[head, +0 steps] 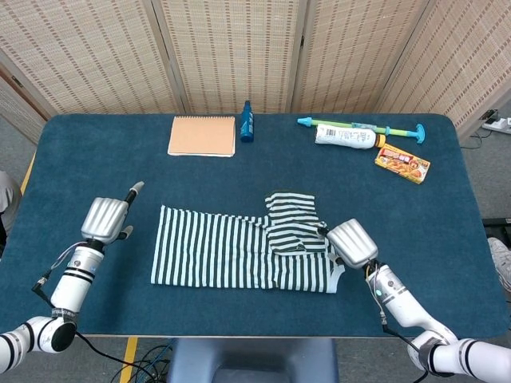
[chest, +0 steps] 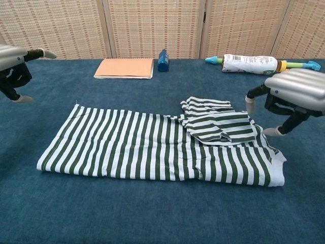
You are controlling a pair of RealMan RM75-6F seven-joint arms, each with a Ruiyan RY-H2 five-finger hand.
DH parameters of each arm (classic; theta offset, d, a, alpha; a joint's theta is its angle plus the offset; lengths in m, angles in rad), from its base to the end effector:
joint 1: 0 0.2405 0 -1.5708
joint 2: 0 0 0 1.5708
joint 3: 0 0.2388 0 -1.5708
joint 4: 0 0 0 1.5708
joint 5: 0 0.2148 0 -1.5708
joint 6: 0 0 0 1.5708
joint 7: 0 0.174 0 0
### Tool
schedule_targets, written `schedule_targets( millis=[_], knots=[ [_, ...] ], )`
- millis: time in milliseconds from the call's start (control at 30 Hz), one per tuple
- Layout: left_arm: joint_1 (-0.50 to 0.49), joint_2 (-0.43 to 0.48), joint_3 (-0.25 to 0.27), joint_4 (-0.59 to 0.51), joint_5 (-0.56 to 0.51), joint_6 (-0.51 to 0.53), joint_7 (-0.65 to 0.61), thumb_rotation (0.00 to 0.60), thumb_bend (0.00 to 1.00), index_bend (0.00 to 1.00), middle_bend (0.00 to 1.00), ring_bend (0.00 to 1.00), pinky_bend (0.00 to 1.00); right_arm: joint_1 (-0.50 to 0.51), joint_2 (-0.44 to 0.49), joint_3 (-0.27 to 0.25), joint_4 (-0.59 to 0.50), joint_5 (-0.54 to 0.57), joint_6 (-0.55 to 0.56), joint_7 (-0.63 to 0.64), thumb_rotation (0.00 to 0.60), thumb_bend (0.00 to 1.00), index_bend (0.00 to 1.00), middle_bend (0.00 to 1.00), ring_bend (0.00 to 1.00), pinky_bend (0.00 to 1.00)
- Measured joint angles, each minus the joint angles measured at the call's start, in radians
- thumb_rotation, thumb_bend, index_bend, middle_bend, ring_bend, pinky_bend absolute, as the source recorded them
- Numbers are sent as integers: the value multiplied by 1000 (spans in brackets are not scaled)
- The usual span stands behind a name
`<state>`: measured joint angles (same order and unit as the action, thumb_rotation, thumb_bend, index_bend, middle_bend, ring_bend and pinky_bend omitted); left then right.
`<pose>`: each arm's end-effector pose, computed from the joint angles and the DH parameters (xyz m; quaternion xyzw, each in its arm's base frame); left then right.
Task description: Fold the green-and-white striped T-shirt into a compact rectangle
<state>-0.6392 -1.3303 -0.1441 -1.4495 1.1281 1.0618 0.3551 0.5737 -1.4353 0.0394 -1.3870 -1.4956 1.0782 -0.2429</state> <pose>-0.2099 0.3771 0.0623 -0.7102 -0.3164 -0.3171 0.5431 -0.1964 -0.3224 0.0005 0.7928 -0.2614 0.3400 0.4331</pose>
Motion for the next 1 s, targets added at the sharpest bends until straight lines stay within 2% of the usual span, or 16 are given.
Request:
schedule_targets(
  millis=[267,467,867,1000],
  knots=[
    [43,40,11,-62,35,51,-21,600,268,0,858,774,974,20,-72,-10,105,4,-55,-14,600,256,471,933,1000,1000],
    [61,59,16,-73,27,49,-33,600,268,0,858,774,974,37,-119,1,162,16,-75,-27,600,261,471,933,1000,1000],
    [85,78,18,-76,20,44,-58,600,268,0,858,775,974,58,-174,6,231,26,-102,-45,600,315,483,933,1000,1000],
    [89,80,18,-77,22,44,-61,600,268,0,858,774,974,61,-180,7,239,32,-109,-57,600,371,490,933,1000,1000]
  ],
)
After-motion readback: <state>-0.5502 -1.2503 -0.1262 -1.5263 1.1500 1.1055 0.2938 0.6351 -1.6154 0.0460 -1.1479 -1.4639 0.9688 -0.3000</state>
